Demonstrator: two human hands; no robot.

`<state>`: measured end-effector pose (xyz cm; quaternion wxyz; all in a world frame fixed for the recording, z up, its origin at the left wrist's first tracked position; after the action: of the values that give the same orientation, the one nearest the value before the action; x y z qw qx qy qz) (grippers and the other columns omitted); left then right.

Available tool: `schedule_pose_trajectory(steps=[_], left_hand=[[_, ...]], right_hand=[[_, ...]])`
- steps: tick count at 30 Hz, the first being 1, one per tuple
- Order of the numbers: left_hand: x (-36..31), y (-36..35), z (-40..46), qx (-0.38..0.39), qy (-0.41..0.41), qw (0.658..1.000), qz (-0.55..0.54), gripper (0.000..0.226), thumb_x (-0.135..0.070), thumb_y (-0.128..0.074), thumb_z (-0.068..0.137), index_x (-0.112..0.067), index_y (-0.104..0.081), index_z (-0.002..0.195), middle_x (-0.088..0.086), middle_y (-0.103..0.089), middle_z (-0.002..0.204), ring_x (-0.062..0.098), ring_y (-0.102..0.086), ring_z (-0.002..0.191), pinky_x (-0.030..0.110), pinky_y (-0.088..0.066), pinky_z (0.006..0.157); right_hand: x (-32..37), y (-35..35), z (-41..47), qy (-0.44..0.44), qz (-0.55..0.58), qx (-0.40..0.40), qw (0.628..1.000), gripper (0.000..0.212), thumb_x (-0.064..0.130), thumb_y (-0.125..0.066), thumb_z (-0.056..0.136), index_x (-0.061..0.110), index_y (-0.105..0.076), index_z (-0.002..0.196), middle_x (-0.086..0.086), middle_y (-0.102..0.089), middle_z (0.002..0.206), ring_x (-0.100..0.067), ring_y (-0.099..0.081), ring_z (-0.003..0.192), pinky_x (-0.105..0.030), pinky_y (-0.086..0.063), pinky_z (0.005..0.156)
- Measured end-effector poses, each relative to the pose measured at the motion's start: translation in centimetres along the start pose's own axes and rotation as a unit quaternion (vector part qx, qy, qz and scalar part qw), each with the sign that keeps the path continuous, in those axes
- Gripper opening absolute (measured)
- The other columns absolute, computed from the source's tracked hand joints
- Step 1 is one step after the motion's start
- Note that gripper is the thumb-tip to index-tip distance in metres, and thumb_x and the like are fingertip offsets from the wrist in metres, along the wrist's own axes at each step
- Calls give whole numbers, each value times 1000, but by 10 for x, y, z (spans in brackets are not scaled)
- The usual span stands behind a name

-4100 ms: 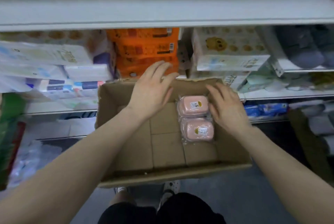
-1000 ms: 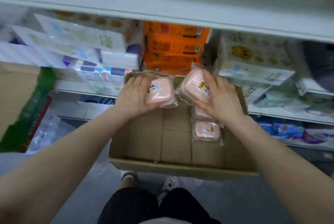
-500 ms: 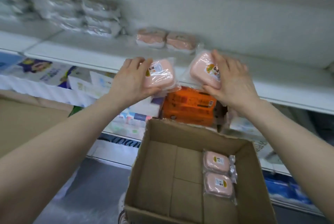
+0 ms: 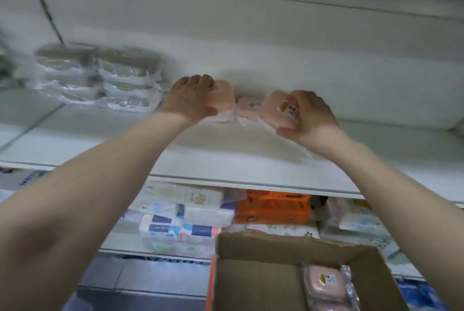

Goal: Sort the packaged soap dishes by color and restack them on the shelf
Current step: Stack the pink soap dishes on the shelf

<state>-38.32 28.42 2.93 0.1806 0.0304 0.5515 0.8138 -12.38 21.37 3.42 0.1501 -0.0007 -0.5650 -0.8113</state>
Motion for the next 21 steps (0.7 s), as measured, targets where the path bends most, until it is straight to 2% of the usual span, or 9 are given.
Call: schedule_pose_trajectory(steps=[3,5,8,12,15,18,21], left_hand=[[9,-11,22,30,-24,999,1,61,-44,-75,75,-21,-48,125,6,-60,120,33,-55,111,40,-40,97],[15,-19,28,41,-32,999,-4,60,-44,-74,78,-22,-49,128,6,-58,126,31,-50,118,39,-37,103],[18,-19,28,11,-48,999,5,58,-42,-70,82,-26,-53,135,8,-46,140,30,-36,132,37,-28,111],[18,-20,21,-49,-55,997,-12,46,-35,-68,86,-26,-58,130,10,-54,128,37,-46,119,44,-44,95],[19,-30,21,-71,-66,995,-12,43,-30,-65,88,-21,-58,130,12,-56,126,37,-48,118,46,-45,95],[19,-42,24,-91,-76,993,4,44,-28,-58,92,-20,-51,135,15,-51,133,40,-44,125,49,-39,104],[15,-52,26,-70,-81,994,26,58,-41,-55,92,-20,-40,143,17,-40,144,41,-31,135,48,-27,113]], right_hand=[[10,-1,37,12,-12,3,1000,70,39,-77,73,20,-44,132,-7,-48,133,-32,-49,114,-37,-37,91],[18,-5,57,25,-14,-8,1000,67,36,-75,73,21,-45,131,-6,-49,133,-32,-51,114,-38,-37,93],[27,-20,79,37,-27,3,999,66,31,-71,75,19,-44,133,-5,-50,134,-33,-50,116,-40,-36,94],[23,-42,91,35,-31,13,999,64,30,-70,77,19,-45,135,-2,-51,137,-33,-48,121,-41,-36,93],[15,-48,91,25,-31,5,999,58,27,-68,79,22,-46,133,-1,-50,134,-32,-47,122,-43,-37,93],[5,-59,93,24,-62,32,997,52,24,-57,86,30,-43,136,5,-43,140,-30,-37,131,-48,-40,96],[2,-69,91,43,-55,33,997,52,36,-36,88,28,-43,139,0,-43,142,-36,-39,129,-53,-43,99]])
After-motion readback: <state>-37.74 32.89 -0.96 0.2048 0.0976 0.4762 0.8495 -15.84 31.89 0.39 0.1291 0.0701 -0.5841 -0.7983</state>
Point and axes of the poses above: each hand's wrist, its own z-axis towards the middle knuckle, its own y-axis out of the back of the hand, x = y × z, the point moved 7 cm from there along z, towards the middle knuckle
